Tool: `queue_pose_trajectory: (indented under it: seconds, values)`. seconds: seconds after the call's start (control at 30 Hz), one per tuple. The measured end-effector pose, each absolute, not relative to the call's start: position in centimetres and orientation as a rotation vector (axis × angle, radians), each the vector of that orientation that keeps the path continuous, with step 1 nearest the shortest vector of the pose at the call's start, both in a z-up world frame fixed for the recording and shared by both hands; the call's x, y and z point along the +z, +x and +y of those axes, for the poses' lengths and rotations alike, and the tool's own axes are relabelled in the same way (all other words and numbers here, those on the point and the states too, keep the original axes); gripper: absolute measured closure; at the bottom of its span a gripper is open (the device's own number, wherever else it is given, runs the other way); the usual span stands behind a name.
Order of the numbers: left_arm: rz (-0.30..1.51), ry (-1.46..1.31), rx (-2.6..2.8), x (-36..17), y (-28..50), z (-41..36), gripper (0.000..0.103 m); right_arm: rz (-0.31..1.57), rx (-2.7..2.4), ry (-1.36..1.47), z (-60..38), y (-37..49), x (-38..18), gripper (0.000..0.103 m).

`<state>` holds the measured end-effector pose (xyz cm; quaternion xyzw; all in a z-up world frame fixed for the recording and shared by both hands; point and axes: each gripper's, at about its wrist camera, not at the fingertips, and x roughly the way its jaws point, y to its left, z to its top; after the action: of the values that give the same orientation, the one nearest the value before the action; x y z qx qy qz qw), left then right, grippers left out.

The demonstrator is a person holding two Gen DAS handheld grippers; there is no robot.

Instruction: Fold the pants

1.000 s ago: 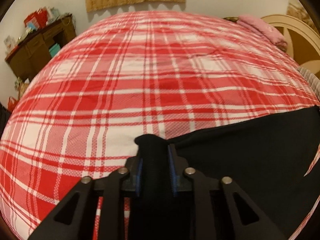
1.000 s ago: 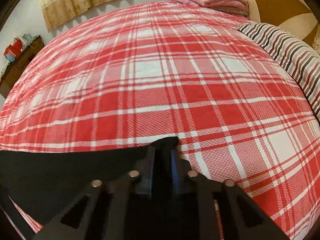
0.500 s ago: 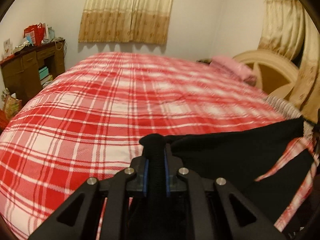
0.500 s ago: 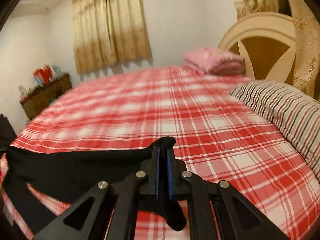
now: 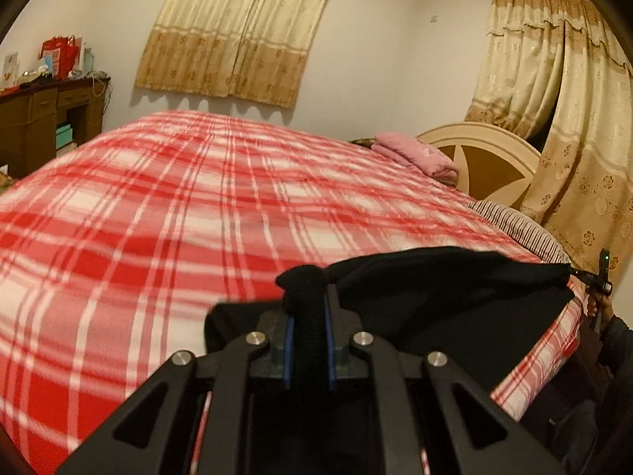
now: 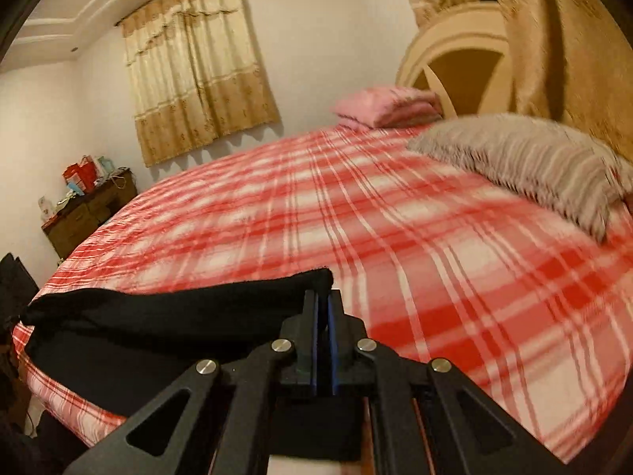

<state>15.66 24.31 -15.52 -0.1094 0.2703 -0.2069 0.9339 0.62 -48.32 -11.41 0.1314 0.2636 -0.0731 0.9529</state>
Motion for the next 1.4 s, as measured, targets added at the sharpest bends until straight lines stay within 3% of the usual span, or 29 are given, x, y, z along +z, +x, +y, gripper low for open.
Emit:
queue_pose_trajectory:
  seconds: [0.3,0.43,0.47,0.53,0.57,0.6,1.0,1.2,1.4]
  values:
    - [0.572,-0.243,-0.403,-17.4,13.9,26.2,0.088,0.603,-0.194,0.316,-49.7,-1.0,-14.1,0.099]
    - [0.589,-0.201,-0.385,-17.5,13.4,26.1,0.074,0.648,-0.192,0.312,-49.8,-0.8,-14.2,0.097]
    - [0.592,-0.195,-0.381,-17.6,13.2,26.4,0.065,0.660,-0.198,0.311,-49.9,-0.9,-14.2,0.095]
    - [0.601,-0.176,-0.356,-17.8,12.3,27.1,0.051,0.680,-0.222,0.292,-50.0,-1.2,-14.2,0.074]
    - [0.606,-0.175,-0.355,-17.8,12.0,27.5,0.048,0.686,-0.233,0.291,-50.1,-1.4,-14.1,0.068]
    - [0.613,-0.173,-0.353,-18.0,11.5,28.0,0.048,0.694,-0.251,0.288,-50.3,-1.7,-14.1,0.062]
    - [0.602,-0.233,-0.203,-17.6,8.3,32.7,0.048,0.583,-0.369,0.279,-47.6,-5.1,-11.3,0.062]
    - [0.590,-0.243,-0.248,-15.8,10.3,29.7,0.048,0.605,-0.068,0.082,-35.4,1.3,-9.2,0.062]
    - [0.647,-0.177,-0.249,-16.5,13.2,26.1,0.048,0.688,0.228,-0.030,-21.6,9.4,-10.9,0.062]
